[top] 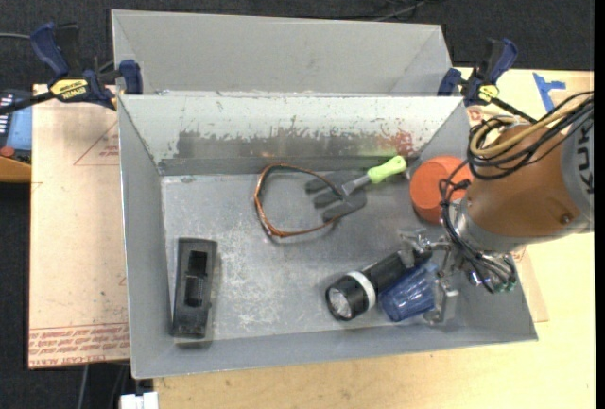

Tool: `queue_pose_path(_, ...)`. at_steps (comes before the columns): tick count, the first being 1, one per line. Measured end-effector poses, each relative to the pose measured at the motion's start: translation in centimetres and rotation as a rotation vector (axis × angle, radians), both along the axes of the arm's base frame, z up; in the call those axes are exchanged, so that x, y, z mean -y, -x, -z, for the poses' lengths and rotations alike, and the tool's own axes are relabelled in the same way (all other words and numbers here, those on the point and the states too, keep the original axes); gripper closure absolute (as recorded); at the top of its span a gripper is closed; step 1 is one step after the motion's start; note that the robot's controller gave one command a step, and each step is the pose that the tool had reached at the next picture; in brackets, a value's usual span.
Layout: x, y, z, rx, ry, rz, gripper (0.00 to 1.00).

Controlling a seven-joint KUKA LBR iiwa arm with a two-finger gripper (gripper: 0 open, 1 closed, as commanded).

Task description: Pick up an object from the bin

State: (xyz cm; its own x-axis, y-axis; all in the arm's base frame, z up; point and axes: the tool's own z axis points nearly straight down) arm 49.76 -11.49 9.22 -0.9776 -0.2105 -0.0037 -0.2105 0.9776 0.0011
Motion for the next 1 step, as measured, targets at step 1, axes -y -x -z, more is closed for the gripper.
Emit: queue_pose_path(1, -1.5, -0.68, 1.04, 0.02, 0.006, -0.119, 0.0)
